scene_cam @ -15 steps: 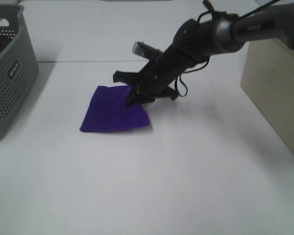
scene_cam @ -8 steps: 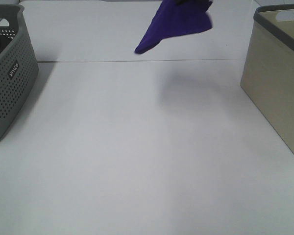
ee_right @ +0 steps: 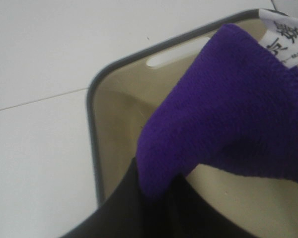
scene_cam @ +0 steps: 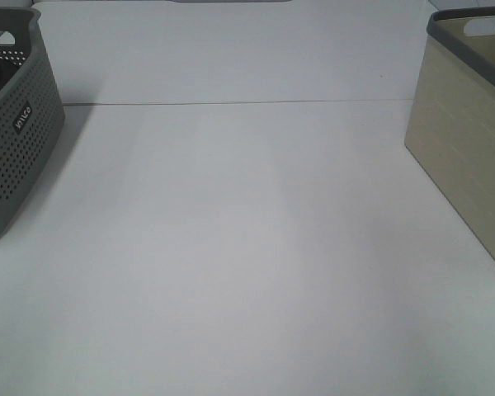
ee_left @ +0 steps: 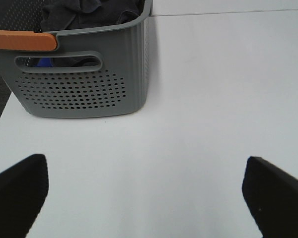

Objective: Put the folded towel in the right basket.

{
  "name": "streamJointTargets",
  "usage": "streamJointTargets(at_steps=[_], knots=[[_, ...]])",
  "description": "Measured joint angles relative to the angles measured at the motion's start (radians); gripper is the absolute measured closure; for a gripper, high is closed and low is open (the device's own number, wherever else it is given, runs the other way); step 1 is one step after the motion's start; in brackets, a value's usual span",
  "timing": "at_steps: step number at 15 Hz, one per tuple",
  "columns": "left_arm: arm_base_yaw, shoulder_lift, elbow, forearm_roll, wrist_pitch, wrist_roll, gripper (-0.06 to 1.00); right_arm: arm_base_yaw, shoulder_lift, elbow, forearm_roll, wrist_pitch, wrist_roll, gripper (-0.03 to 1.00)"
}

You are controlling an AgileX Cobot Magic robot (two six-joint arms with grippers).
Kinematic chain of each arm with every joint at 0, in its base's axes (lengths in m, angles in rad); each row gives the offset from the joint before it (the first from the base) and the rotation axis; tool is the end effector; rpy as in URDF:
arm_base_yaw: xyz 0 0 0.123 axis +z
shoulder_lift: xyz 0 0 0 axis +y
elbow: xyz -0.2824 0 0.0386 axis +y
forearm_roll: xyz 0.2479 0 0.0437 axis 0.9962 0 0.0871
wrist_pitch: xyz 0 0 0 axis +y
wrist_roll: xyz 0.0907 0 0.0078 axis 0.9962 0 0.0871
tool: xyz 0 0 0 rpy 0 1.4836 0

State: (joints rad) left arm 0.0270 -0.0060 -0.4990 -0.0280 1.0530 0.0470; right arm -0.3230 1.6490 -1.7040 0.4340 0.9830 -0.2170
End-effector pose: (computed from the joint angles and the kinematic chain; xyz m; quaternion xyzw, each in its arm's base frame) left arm -0.0053 -0.0024 0.2775 0.0090 0.8498 0.0055 0.5270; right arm 0.3565 -0.0857 0.3978 0.0958 0.9084 0.1094 0.3920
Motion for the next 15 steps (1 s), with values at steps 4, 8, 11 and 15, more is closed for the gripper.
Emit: streamJointTargets(at_steps=[4, 8, 11, 15], knots=[[0.0, 0.0, 0.0, 0.0, 0.0, 0.0, -0.05, -0.027, 0.125, 0.0, -0.048, 0.038, 0.055, 0.59], [0.0, 0.0, 0.0, 0.0, 0.0, 0.0, -0.05, -0.027, 0.18, 0.0, -0.1, 0.047, 0.067, 0.03], [0.0, 0.0, 0.0, 0.0, 0.0, 0.0, -0.05, -0.015, 0.176, -0.01, -0.064, 0.05, -0.014, 0.01], [0.0, 0.0, 0.0, 0.0, 0.0, 0.0, -0.05, 0.2, 0.176, -0.093, -0.195, 0.066, 0.039, 0.01]])
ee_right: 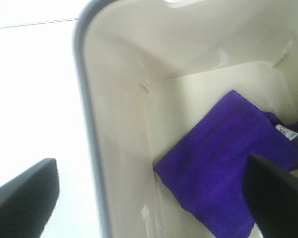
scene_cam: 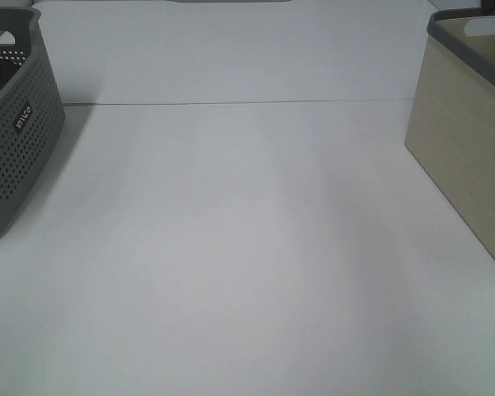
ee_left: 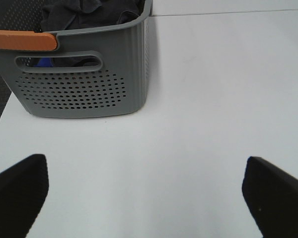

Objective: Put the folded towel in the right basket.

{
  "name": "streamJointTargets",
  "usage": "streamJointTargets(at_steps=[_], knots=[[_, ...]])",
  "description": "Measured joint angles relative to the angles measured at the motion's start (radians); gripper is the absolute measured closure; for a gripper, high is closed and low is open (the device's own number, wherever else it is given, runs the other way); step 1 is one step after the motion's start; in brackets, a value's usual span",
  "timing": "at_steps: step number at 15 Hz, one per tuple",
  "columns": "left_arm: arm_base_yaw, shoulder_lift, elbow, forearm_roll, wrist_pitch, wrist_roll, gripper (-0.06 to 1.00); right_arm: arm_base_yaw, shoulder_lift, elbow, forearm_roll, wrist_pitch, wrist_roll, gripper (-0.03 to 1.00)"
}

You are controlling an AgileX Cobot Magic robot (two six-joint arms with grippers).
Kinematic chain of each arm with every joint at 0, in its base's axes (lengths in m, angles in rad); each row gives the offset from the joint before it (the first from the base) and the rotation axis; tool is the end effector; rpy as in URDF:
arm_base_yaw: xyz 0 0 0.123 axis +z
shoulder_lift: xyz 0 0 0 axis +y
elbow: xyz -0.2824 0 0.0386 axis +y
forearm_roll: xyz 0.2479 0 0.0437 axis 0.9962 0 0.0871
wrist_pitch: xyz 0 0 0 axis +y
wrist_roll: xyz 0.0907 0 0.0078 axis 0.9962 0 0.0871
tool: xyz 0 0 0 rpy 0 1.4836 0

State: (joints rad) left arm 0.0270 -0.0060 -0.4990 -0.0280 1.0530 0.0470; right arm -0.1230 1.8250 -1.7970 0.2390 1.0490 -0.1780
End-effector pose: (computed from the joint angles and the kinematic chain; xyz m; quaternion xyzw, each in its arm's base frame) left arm -0.0053 -0.0024 0.2775 0.0090 0.8498 0.0055 0.5270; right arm 0.4063 -0.0314 0.3494 0.0012 0.9517 0.0721 0.2986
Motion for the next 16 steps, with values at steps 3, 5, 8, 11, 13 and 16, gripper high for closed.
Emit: streamJointTargets(at_steps=[3, 5, 8, 11, 13, 16], knots=[[0.0, 0.0, 0.0, 0.0, 0.0, 0.0, -0.05, 0.157, -0.022, -0.032, -0.176, 0.055, 0.154, 0.01], [0.0, 0.0, 0.0, 0.0, 0.0, 0.0, -0.05, 0.164, -0.081, -0.01, -0.168, 0.061, 0.171, 0.01], [0.0, 0.0, 0.0, 0.0, 0.0, 0.0, -0.05, 0.164, -0.328, 0.231, -0.126, 0.015, 0.164, 0.02], [0.0, 0.0, 0.0, 0.0, 0.0, 0.0, -0.05, 0.164, -0.732, 0.642, -0.112, -0.142, 0.163, 0.03], [0.0, 0.0, 0.0, 0.0, 0.0, 0.0, -0.05, 0.164, -1.181, 0.927, -0.112, -0.159, 0.118, 0.03], [0.0, 0.0, 0.0, 0.0, 0.0, 0.0, -0.05, 0.164, -1.494, 1.069, -0.112, -0.113, 0.112, 0.03]])
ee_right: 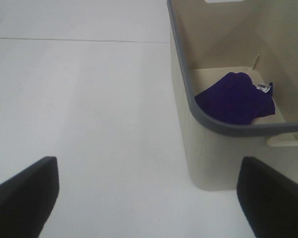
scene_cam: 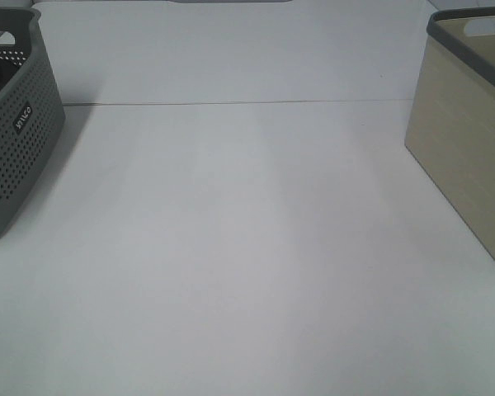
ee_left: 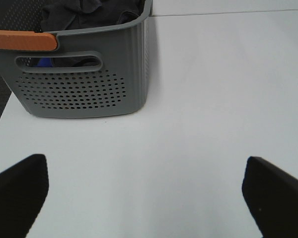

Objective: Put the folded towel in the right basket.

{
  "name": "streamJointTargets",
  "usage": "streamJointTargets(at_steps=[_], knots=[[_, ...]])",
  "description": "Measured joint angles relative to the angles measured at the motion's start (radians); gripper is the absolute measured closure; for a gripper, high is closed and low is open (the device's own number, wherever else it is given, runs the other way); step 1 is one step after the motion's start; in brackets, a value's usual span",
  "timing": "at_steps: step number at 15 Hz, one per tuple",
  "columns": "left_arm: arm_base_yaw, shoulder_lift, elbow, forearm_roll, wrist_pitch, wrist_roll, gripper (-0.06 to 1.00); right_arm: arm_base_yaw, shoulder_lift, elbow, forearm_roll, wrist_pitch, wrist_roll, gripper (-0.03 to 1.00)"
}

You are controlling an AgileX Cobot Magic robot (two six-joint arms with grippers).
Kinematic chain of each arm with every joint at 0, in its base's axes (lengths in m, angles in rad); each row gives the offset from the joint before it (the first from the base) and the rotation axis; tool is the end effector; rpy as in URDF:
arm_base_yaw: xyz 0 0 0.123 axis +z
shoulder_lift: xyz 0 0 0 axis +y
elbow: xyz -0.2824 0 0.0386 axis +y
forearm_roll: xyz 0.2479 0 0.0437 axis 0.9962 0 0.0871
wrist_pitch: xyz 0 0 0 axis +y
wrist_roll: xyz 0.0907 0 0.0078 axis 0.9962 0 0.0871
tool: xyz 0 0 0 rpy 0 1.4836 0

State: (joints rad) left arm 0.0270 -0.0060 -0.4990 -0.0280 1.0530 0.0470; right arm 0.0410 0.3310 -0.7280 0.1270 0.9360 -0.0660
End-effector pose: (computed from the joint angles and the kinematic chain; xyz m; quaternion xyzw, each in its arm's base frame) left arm -0.0053 -0.0024 0.2775 0.0090 0.8498 0.0055 0.5270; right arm 0.0384 0.0109 0.3481 -0.0405 0.8449 0.0567 0.5304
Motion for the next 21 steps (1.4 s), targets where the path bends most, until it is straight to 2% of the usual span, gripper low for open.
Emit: streamJointTargets(at_steps=[3, 5, 6, 11, 21], knots=[[0.0, 0.0, 0.0, 0.0, 0.0, 0.0, -0.05, 0.0, -0.265, 0.146, 0.0, 0.085, -0.001, 0.03], [0.0, 0.0, 0.0, 0.0, 0.0, 0.0, -0.05, 0.0, -0.33, 0.203, 0.0, 0.109, -0.001, 0.03], [0.0, 0.0, 0.0, 0.0, 0.0, 0.0, -0.05, 0.0, -0.335, 0.243, 0.0, 0.141, -0.006, 0.04], [0.0, 0.0, 0.0, 0.0, 0.0, 0.0, -0.05, 0.0, -0.335, 0.271, -0.063, 0.167, 0.0, 0.04], [0.0, 0.0, 0.0, 0.0, 0.0, 0.0, -0.05, 0.0, -0.335, 0.271, -0.059, 0.167, 0.006, 0.04]])
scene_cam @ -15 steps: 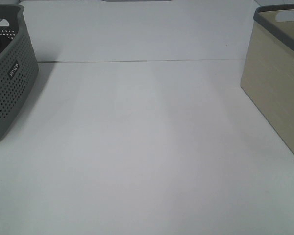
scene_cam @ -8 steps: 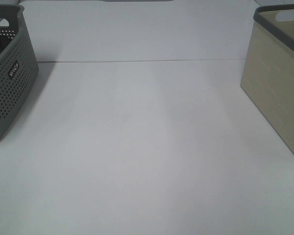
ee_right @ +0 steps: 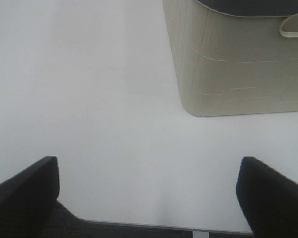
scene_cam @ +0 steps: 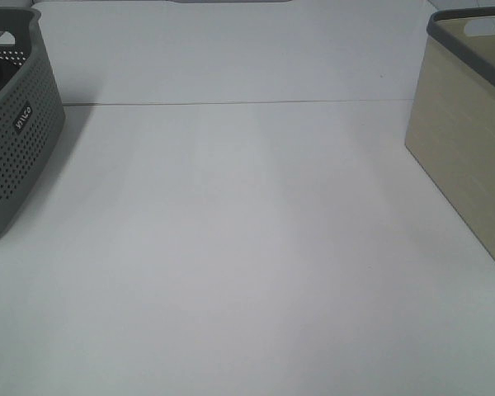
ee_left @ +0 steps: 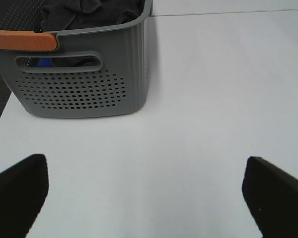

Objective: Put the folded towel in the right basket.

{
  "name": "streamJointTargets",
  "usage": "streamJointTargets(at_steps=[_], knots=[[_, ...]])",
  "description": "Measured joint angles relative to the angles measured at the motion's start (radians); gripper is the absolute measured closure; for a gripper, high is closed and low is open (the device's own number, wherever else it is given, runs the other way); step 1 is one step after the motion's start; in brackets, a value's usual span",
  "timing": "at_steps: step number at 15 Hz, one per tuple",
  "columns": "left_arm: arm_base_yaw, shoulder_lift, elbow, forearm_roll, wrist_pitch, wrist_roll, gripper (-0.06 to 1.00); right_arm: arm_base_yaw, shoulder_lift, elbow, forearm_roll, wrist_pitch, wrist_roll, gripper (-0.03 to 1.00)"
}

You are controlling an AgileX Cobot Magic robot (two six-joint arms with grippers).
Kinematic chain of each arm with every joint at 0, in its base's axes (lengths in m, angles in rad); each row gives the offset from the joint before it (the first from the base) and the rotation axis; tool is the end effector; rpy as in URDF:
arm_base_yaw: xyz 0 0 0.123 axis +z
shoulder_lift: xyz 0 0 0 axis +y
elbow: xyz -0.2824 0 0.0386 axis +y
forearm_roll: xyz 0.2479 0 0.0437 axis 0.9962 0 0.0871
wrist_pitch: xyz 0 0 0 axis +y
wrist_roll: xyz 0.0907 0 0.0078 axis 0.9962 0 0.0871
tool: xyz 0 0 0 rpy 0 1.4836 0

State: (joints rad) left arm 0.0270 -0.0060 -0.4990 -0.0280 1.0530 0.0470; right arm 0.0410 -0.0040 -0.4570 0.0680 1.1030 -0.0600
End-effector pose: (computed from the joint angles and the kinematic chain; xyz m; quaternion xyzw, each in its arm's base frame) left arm -0.0053 -0.0024 0.2775 0.0090 0.8498 0.0055 0.5270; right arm -0.0030 0.0054 0.2620 -0.0454 0.8720 0.0293 0.4864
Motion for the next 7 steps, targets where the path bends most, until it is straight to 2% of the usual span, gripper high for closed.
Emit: streamJointTargets(at_steps=[7], knots=[[0.0, 0.0, 0.0, 0.0, 0.0, 0.0, -0.05, 0.0, 0.0, 0.0, 0.0, 0.0, 0.0, 0.04]])
